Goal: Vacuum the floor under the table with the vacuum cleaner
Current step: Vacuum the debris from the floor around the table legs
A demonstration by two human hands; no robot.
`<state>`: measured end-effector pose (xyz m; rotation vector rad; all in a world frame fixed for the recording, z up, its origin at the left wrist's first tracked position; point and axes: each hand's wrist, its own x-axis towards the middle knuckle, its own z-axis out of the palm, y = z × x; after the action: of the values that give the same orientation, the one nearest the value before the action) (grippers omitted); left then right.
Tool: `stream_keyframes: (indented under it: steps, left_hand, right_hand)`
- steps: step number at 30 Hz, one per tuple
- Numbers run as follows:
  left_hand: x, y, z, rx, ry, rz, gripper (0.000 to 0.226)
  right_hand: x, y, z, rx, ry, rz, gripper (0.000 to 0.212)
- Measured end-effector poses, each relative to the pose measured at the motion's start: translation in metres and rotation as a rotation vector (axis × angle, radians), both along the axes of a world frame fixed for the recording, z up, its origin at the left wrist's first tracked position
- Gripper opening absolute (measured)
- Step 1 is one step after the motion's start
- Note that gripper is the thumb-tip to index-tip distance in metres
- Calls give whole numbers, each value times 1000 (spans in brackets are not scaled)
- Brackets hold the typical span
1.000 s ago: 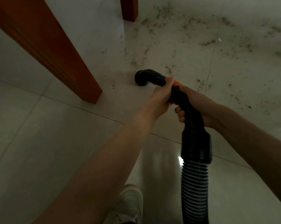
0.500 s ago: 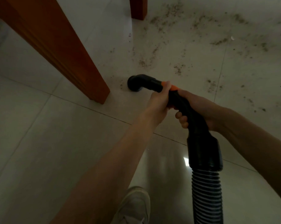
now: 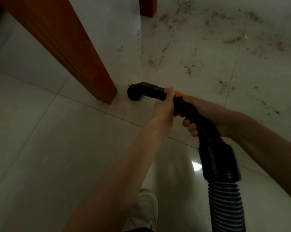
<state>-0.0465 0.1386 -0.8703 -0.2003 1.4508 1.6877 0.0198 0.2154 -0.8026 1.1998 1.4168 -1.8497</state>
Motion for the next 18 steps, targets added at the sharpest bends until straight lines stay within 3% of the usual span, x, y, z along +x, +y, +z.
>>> stream_keyframes:
  steps: [10, 18]
  left_hand:
    - [-42, -1, -5, -15, -26, 47, 41]
    - [-57, 1, -9, 0, -43, 84, 42]
  right_hand:
    - [-34, -18, -4, 106, 101, -70, 46]
    - [-44, -16, -9, 29, 109, -92, 48]
